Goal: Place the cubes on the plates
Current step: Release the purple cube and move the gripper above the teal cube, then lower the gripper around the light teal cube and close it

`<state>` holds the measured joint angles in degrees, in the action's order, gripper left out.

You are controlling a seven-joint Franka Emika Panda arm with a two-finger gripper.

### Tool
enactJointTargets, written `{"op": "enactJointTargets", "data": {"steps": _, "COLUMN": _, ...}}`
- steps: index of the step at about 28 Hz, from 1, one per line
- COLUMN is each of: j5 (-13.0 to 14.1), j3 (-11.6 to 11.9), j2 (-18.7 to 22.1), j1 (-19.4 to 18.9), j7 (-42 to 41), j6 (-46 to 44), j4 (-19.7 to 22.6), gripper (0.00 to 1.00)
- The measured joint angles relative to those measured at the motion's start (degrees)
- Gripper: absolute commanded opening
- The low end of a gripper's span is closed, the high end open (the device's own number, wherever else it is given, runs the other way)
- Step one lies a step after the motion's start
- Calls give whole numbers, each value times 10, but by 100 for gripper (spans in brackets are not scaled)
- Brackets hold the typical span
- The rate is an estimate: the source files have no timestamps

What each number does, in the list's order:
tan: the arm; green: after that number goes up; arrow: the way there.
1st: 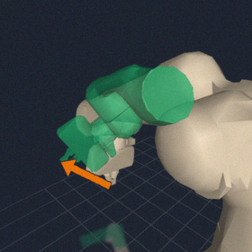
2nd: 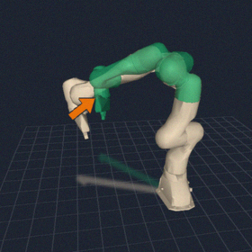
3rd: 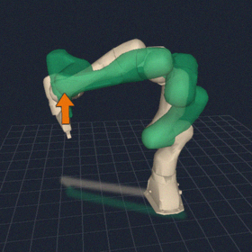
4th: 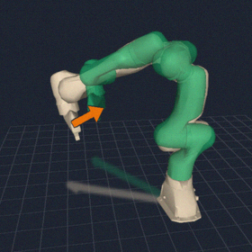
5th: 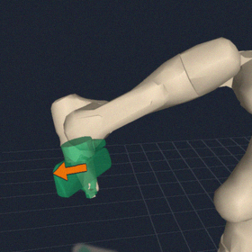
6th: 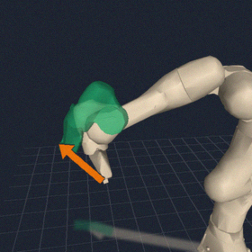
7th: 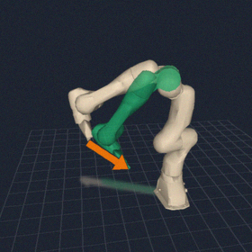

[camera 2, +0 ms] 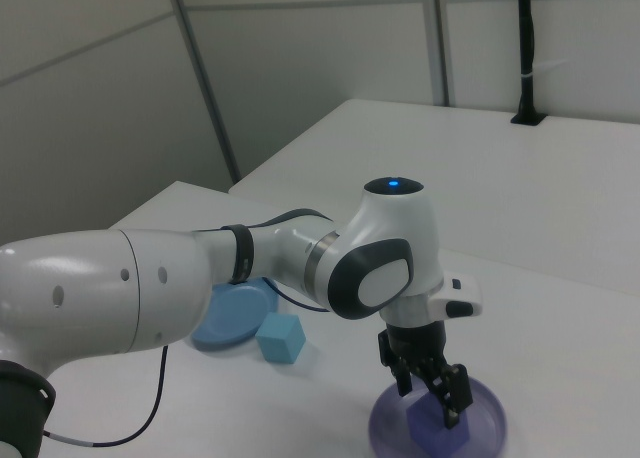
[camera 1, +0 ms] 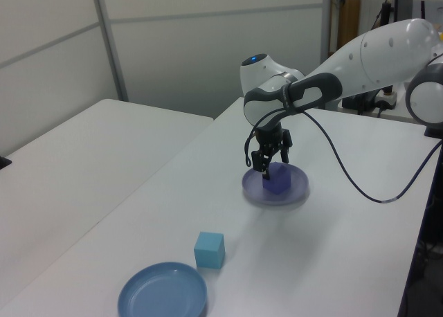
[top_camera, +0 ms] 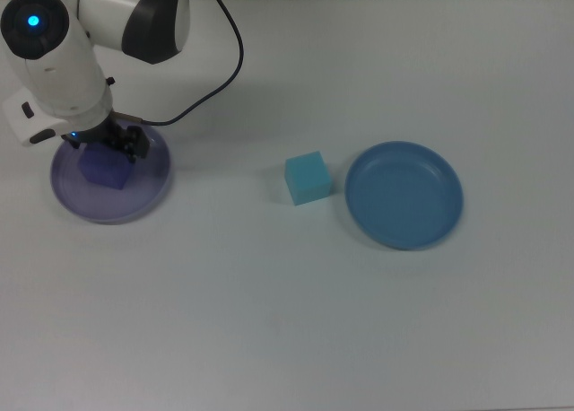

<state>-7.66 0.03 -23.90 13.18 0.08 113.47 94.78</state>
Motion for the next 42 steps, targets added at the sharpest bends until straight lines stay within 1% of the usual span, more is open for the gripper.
{"op": "enactJointTargets", "data": {"steps": 7, "j5": 0, "j3": -1, "j2": 10, "j1": 0, "j7": 0, "j6": 0, "j4": -6, "gripper": 100}}
{"op": "enactJointTargets", "data": {"steps": 11, "j5": 0, "j3": -6, "j2": 43, "j1": -5, "j7": 0, "j6": -16, "j4": -12, "gripper": 100}}
{"op": "enactJointTargets", "data": {"steps": 13, "j5": 1, "j3": -7, "j2": 61, "j1": -15, "j7": 0, "j6": -31, "j4": -12, "gripper": 100}}
{"op": "enactJointTargets", "data": {"steps": 15, "j5": 3, "j3": -9, "j2": 78, "j1": -34, "j7": 0, "j6": -44, "j4": -12, "gripper": 100}}
{"op": "enactJointTargets", "data": {"steps": 19, "j5": 6, "j3": -10, "j2": 91, "j1": -75, "j7": 4, "j6": -50, "j4": -9, "gripper": 100}}
{"op": "enactJointTargets", "data": {"steps": 20, "j5": 6, "j3": -11, "j2": 91, "j1": -91, "j7": 9, "j6": -50, "j4": -7, "gripper": 100}}
{"op": "enactJointTargets", "data": {"steps": 25, "j5": 6, "j3": -12, "j2": 78, "j1": -140, "j7": 20, "j6": -50, "j4": 1, "gripper": 100}}
{"op": "enactJointTargets", "data": {"steps": 33, "j5": 6, "j3": -13, "j2": 39, "j1": -200, "j7": 20, "j6": -25, "j4": 2, "gripper": 100}}
{"op": "enactJointTargets", "data": {"steps": 42, "j5": 6, "j3": -14, "j2": 33, "j1": -261, "j7": 18, "j6": -23, "j4": 1, "gripper": 100}}
